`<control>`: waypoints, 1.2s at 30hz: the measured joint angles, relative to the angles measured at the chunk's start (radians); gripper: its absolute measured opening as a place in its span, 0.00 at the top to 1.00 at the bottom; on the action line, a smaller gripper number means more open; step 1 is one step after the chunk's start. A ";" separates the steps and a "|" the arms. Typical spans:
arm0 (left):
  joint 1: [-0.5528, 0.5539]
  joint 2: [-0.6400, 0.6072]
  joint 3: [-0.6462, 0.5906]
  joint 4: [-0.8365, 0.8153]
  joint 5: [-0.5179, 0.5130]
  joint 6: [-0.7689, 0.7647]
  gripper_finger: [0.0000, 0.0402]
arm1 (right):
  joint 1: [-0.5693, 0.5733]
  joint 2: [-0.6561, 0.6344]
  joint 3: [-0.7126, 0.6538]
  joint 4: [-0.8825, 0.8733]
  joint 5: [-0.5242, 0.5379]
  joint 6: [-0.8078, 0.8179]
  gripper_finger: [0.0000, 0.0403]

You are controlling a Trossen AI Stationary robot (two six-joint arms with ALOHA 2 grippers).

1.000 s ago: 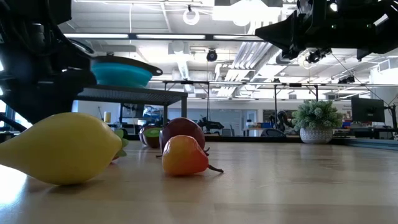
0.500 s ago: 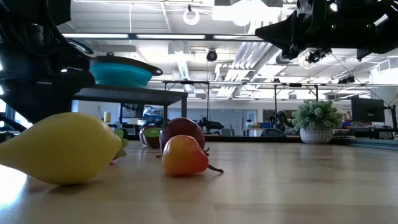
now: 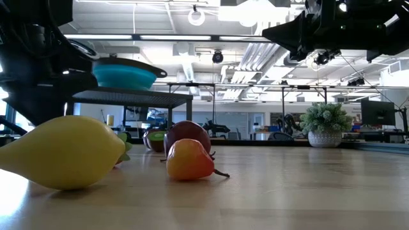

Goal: Pick & Place Fruit
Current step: Put the red strawberry into the blue strainer bowl on the shelf

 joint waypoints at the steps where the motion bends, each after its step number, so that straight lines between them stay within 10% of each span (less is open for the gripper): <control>1: 0.000 0.000 0.000 0.000 0.000 0.001 0.89 | 0.000 0.000 0.000 0.000 0.000 0.000 0.99; 22: 0.000 -0.001 0.011 0.002 0.039 0.058 0.99 | 0.000 0.000 0.000 0.000 0.000 0.000 0.99; 36: 0.000 -0.059 0.235 -0.197 0.054 0.289 0.99 | 0.000 0.000 0.000 0.000 0.000 0.000 0.99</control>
